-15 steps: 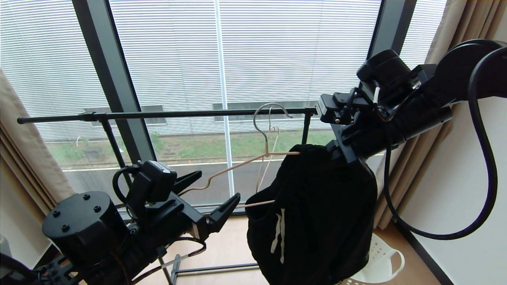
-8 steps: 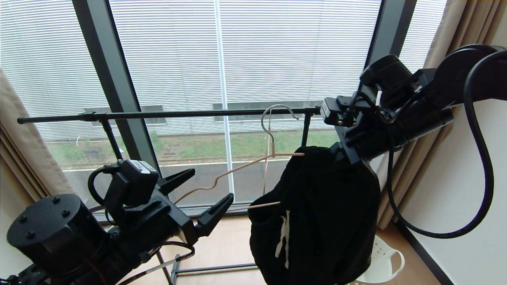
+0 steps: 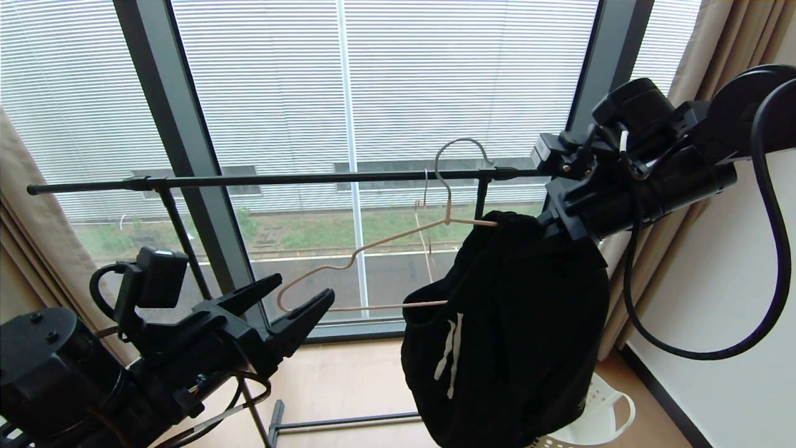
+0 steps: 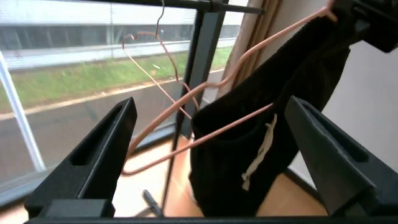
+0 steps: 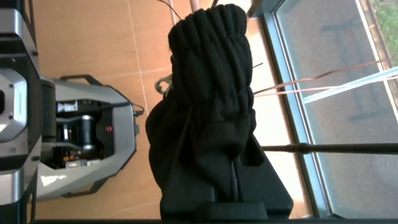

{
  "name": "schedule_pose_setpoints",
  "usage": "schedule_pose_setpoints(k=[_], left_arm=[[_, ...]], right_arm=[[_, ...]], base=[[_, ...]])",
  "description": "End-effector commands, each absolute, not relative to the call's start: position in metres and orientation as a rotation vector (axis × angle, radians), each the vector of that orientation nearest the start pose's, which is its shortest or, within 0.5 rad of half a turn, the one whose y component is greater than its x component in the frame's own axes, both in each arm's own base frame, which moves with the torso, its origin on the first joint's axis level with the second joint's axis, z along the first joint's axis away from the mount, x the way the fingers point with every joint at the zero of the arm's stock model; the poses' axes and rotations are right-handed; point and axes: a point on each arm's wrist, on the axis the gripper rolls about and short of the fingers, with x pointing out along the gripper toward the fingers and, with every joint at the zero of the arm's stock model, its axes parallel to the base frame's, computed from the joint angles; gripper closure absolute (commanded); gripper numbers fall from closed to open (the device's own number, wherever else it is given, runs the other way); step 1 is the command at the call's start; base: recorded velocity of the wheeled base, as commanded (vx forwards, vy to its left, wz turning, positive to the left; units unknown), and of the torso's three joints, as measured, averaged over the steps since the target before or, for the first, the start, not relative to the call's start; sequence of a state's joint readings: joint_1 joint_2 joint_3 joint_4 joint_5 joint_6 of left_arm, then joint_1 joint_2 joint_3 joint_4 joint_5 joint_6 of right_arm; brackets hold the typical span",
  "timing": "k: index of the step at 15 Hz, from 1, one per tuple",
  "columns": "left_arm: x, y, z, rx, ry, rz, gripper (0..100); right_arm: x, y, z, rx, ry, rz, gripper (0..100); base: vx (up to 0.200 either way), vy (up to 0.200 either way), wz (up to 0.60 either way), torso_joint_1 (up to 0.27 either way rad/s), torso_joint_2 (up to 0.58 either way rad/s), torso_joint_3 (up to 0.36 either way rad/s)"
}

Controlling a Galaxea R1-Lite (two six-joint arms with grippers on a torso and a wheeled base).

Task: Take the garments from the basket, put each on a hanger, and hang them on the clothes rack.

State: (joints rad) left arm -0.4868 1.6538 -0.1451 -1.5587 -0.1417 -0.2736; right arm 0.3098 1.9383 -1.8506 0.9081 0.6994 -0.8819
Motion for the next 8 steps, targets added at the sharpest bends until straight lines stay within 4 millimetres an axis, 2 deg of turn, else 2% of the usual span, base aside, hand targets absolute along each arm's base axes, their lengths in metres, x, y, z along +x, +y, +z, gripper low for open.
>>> schedule_pose_setpoints(k=[1, 3, 6, 8], left_arm=[[0.188, -0.082, 0.127, -0.369, 0.108, -0.617, 0], [0.188, -0.071, 0.118, -0.453, 0.195, -0.631, 0], [0.203, -0.076, 0.090, -0.456, 0.330, -0.629, 0], [0.212, -0.079, 0.084, -0.462, 0.355, -0.628, 0]], right_arm=[[0.318, 0.113, 0.267, -0.514, 0.508, 1.263, 100], [0.319, 0.107, 0.271, -0.472, 0.471, 1.281, 100], [0.311, 0.106, 0.280, -0.423, 0.411, 1.342, 100], [0.307, 0.104, 0.283, -0.420, 0.403, 1.347, 100]], base=[[0.000, 0.000, 0.00, 0.000, 0.00, 0.000], [0.000, 0.000, 0.00, 0.000, 0.00, 0.000], [0.000, 0.000, 0.00, 0.000, 0.00, 0.000], [0.000, 0.000, 0.00, 0.000, 0.00, 0.000]])
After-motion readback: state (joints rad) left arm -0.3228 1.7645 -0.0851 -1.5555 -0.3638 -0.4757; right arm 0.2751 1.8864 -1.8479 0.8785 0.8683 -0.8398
